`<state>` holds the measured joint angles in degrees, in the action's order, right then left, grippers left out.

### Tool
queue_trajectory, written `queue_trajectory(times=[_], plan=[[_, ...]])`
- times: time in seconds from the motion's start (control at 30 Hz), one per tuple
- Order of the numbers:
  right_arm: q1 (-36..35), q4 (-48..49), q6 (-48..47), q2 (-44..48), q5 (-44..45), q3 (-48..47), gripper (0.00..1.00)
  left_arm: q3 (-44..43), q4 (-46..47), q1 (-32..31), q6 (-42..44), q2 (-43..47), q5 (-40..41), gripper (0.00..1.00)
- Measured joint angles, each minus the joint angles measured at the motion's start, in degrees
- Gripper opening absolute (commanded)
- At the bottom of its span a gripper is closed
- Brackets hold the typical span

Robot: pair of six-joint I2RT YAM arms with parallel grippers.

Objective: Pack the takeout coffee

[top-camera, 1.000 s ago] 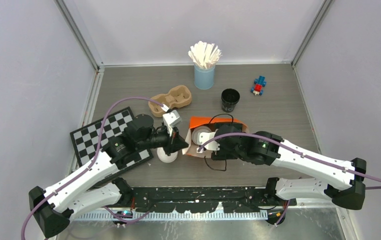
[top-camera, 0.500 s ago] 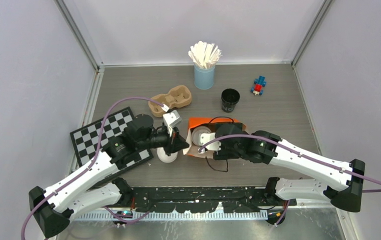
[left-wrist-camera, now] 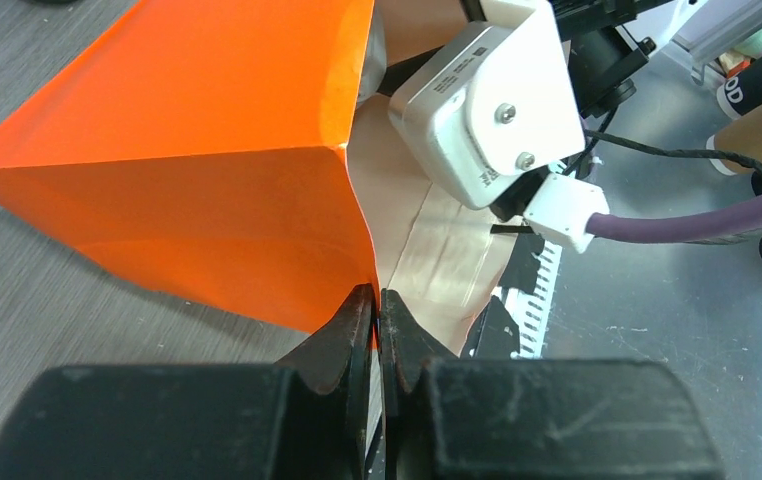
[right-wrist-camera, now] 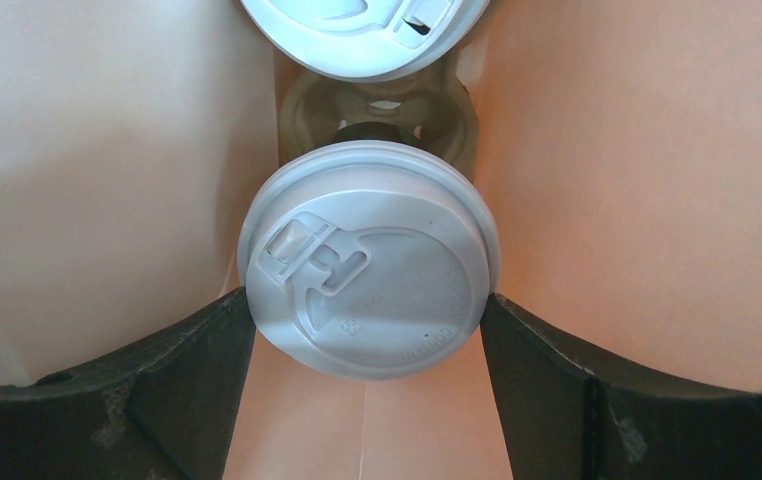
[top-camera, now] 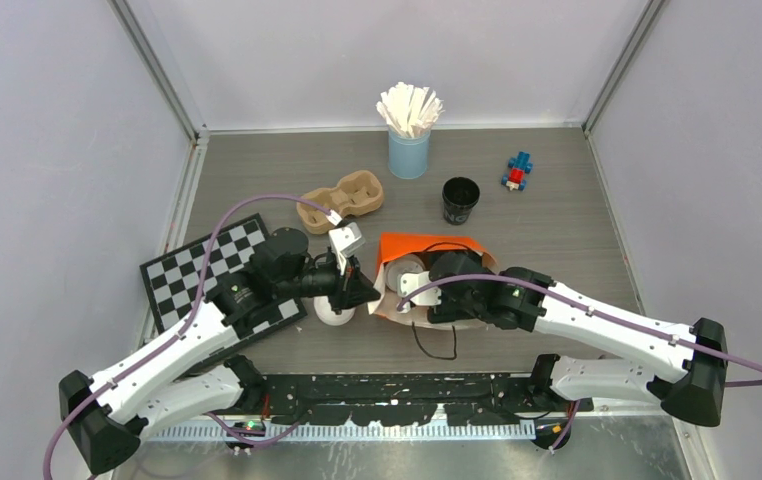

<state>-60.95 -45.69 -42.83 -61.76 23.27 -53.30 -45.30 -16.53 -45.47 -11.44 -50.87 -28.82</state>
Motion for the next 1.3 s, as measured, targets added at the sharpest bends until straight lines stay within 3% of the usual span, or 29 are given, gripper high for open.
queue_trajectory(times=[0.43,0.9,1.07,1.3], plan=[[1.07,4.81,-3.72,0.00,0.00,2.01,0.85,-0.02,0.00,0.00,0.85,-0.52,-0.81,0.09],[1.18,6.99,-5.38,-2.16,-0.02,2.25,0.85,-0.59,-0.15,0.00,1.25,-1.27,-0.81,0.19],[1.60,7.69,-5.51,-2.16,-0.04,2.54,0.85,-0.79,-0.50,0.00,0.98,-1.42,-0.79,0.13],[1.95,7.37,-5.27,-2.16,0.00,2.69,0.84,-0.87,-0.92,0.00,0.90,-1.55,-0.79,0.11]])
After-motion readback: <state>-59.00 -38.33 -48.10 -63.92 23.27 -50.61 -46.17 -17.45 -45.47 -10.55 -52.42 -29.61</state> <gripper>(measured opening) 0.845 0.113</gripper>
